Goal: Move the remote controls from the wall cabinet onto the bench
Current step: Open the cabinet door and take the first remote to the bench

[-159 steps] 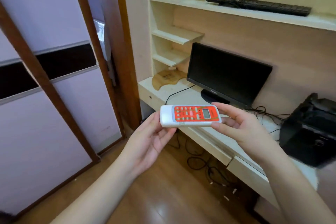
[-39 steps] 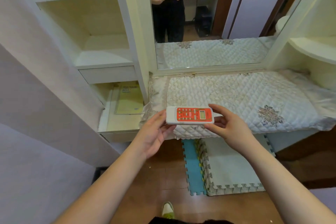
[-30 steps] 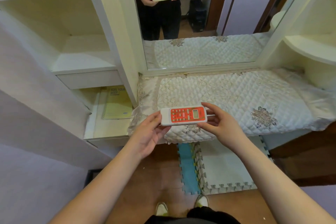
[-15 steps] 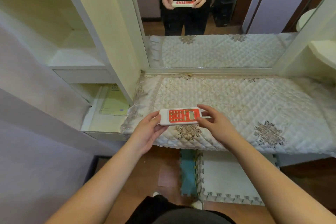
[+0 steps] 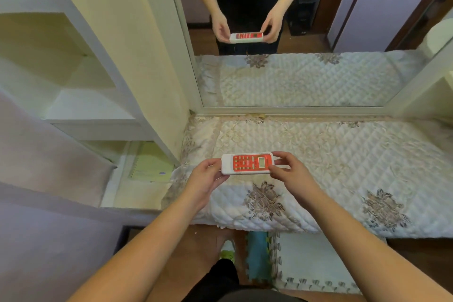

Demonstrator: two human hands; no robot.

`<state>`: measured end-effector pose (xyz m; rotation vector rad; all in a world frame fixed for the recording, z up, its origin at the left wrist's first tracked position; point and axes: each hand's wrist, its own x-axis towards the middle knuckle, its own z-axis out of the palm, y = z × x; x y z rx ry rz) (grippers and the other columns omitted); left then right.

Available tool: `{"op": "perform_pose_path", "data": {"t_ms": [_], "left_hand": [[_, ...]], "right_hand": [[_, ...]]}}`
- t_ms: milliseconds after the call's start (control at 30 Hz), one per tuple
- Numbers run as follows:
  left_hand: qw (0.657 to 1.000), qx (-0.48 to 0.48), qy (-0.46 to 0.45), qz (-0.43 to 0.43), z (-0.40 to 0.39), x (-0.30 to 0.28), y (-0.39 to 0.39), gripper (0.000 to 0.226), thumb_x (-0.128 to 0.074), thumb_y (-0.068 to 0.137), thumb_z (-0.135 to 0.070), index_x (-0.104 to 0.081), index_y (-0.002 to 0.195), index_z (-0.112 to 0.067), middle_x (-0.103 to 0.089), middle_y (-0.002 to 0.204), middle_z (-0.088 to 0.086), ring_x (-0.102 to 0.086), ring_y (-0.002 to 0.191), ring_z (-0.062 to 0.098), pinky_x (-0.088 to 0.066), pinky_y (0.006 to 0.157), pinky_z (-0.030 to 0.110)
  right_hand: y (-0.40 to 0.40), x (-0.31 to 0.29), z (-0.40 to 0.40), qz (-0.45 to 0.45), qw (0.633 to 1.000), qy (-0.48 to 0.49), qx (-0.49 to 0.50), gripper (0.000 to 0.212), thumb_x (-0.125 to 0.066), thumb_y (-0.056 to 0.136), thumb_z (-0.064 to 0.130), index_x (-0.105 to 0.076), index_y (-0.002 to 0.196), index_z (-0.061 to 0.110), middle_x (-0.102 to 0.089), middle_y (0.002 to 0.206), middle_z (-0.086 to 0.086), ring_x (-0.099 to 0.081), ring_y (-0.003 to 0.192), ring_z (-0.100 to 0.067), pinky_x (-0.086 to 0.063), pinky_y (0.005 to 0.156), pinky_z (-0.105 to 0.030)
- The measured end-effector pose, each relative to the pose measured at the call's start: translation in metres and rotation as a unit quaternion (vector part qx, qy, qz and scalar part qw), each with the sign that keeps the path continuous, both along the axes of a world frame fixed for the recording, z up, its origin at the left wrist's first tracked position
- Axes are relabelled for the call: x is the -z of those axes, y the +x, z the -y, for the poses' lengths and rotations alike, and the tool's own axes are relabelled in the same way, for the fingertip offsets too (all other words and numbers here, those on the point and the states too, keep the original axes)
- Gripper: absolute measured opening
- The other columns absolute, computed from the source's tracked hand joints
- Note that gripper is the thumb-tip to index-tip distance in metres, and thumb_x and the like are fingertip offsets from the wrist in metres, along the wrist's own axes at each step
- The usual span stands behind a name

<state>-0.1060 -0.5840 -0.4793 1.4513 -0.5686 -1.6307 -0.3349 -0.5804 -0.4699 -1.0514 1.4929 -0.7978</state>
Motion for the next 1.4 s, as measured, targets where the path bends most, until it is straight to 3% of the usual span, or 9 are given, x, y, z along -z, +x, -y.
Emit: {"op": "perform_pose_path", "data": {"t_ms": [300,500,600,733,833,933,1133,1300,1400], "left_hand": [[0.988,0.152,0.012,0.033,0.068,0.032,0.007,0.031,-0.053,0.094,-0.001,-0.060,0.123,-0.011,-0.067,0.120,0.009,-0.062,0.111,0.017,-0.050,0.086,0.020],[0.981,0.169,0.039,0.088,0.102,0.058,0.006,0.033,-0.049,0.093,-0.002,-0.062,0.124,-0.005,-0.068,0.114,0.006,-0.061,0.106,0.019,-0.045,0.091,0.026],[0.980,0.173,0.046,0.087,0.117,0.064,0.007,0.031,-0.046,0.093,-0.002,-0.067,0.117,-0.004,-0.070,0.114,0.009,-0.063,0.110,0.021,-0.044,0.102,0.032],[0.980,0.153,0.056,0.118,0.130,0.065,0.003,0.026,-0.045,0.093,-0.004,-0.068,0.091,-0.016,-0.069,0.098,0.003,-0.062,0.097,0.018,-0.044,0.094,0.034],[0.973,0.169,0.044,0.151,0.137,0.072,0.001,0.028,-0.050,0.087,-0.008,-0.067,0.110,-0.009,-0.069,0.108,0.006,-0.061,0.096,0.017,-0.046,0.088,0.033],[0.969,0.173,0.053,0.167,0.144,0.079,0.007,0.037,-0.058,0.085,-0.013,-0.065,0.122,-0.013,-0.068,0.117,0.004,-0.062,0.107,0.018,-0.048,0.098,0.036],[0.966,0.179,0.073,0.169,0.150,0.077,0.012,0.041,-0.055,0.085,-0.012,-0.063,0.125,-0.013,-0.065,0.120,0.003,-0.060,0.111,0.021,-0.045,0.103,0.042],[0.968,0.186,0.090,0.144,0.151,0.080,0.015,0.044,-0.058,0.075,-0.013,-0.068,0.118,-0.014,-0.069,0.115,0.007,-0.064,0.108,0.025,-0.048,0.100,0.046],[0.970,0.184,0.090,0.132,0.150,0.074,0.016,0.037,-0.055,0.085,-0.007,-0.066,0.120,-0.008,-0.071,0.110,0.007,-0.064,0.107,0.024,-0.051,0.096,0.036]], "right_hand": [[0.010,0.035,0.058,-0.031,0.996,0.047,0.075,0.032,-0.059,0.091,0.013,-0.056,0.123,0.015,-0.062,0.101,-0.006,-0.066,0.089,-0.020,-0.055,0.082,-0.032],[0.021,0.055,0.088,-0.032,0.991,0.084,0.097,0.031,-0.050,0.095,0.021,-0.057,0.124,0.012,-0.064,0.109,-0.008,-0.064,0.092,-0.022,-0.054,0.091,-0.043],[0.026,0.056,0.103,-0.054,0.990,0.097,0.092,0.031,-0.047,0.096,0.022,-0.058,0.123,0.013,-0.063,0.114,-0.005,-0.061,0.101,-0.020,-0.050,0.094,-0.042],[0.029,0.057,0.118,-0.066,0.988,0.114,0.084,0.032,-0.044,0.097,0.023,-0.057,0.124,0.013,-0.060,0.123,-0.008,-0.057,0.109,-0.022,-0.047,0.094,-0.038],[0.028,0.060,0.124,-0.120,0.985,0.106,0.067,0.037,-0.043,0.098,0.025,-0.053,0.131,0.010,-0.056,0.131,-0.007,-0.053,0.116,-0.024,-0.042,0.090,-0.032],[0.029,0.065,0.128,-0.148,0.983,0.099,0.052,0.041,-0.043,0.099,0.026,-0.047,0.136,0.010,-0.052,0.137,-0.009,-0.050,0.121,-0.025,-0.040,0.092,-0.032],[0.035,0.071,0.126,-0.129,0.985,0.108,0.047,0.042,-0.041,0.100,0.029,-0.043,0.139,0.013,-0.049,0.140,-0.009,-0.049,0.117,-0.023,-0.038,0.088,-0.031],[0.039,0.071,0.125,-0.125,0.986,0.111,0.031,0.043,-0.038,0.101,0.026,-0.040,0.142,0.011,-0.044,0.144,-0.010,-0.044,0.129,-0.026,-0.036,0.099,-0.035],[0.039,0.072,0.123,-0.126,0.985,0.116,0.023,0.043,-0.035,0.102,0.023,-0.038,0.142,0.011,-0.044,0.145,-0.010,-0.042,0.130,-0.026,-0.035,0.102,-0.036]]}}
